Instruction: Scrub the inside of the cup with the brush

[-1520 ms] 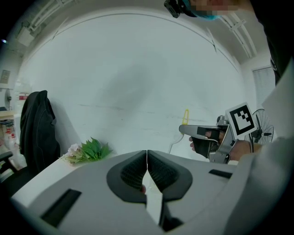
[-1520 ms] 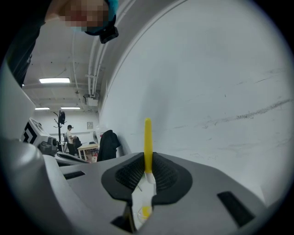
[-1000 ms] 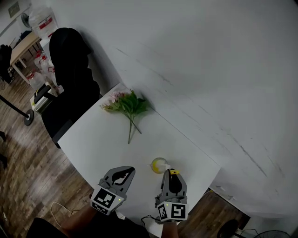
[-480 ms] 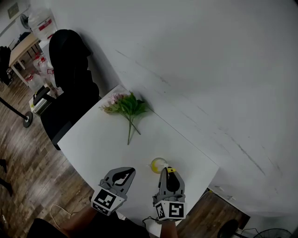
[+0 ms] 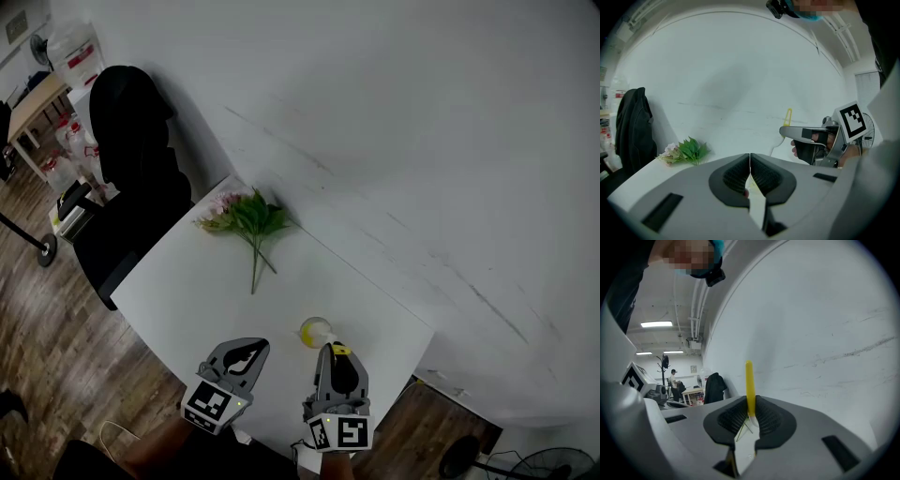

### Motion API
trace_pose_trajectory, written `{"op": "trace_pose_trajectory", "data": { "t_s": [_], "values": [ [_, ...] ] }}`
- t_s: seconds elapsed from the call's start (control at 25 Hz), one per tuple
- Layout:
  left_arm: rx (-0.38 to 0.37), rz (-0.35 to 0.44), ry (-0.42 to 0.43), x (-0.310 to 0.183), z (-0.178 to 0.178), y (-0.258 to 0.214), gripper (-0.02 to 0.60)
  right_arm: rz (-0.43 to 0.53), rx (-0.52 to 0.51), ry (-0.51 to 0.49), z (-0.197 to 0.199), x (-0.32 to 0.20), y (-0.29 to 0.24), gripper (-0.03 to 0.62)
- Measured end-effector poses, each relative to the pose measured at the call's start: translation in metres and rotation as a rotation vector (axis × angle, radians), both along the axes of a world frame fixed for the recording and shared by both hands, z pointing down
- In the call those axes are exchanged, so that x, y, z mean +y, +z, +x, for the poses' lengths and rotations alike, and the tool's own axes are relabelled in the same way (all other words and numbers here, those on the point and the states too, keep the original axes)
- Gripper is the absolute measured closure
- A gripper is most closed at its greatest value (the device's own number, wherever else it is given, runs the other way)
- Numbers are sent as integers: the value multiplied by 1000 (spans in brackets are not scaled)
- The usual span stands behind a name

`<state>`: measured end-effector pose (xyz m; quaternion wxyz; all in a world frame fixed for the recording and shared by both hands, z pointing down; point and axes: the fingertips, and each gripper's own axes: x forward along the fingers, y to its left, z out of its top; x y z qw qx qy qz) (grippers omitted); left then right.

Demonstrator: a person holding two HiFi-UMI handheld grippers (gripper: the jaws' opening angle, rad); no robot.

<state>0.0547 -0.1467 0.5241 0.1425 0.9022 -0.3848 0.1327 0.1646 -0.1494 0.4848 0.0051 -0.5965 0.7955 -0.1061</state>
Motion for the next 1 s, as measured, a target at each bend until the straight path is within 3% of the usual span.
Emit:
{"op": "trace_pose_trajectory", "data": {
  "t_s": [0.68, 1.0],
  "values": [
    [9, -21, 94, 7, 0, 18, 557, -93, 20, 87, -4, 27, 44, 520],
    [4, -34, 124, 7, 2, 21, 557, -91, 18, 117, 0, 23, 53, 520]
  ]
}}
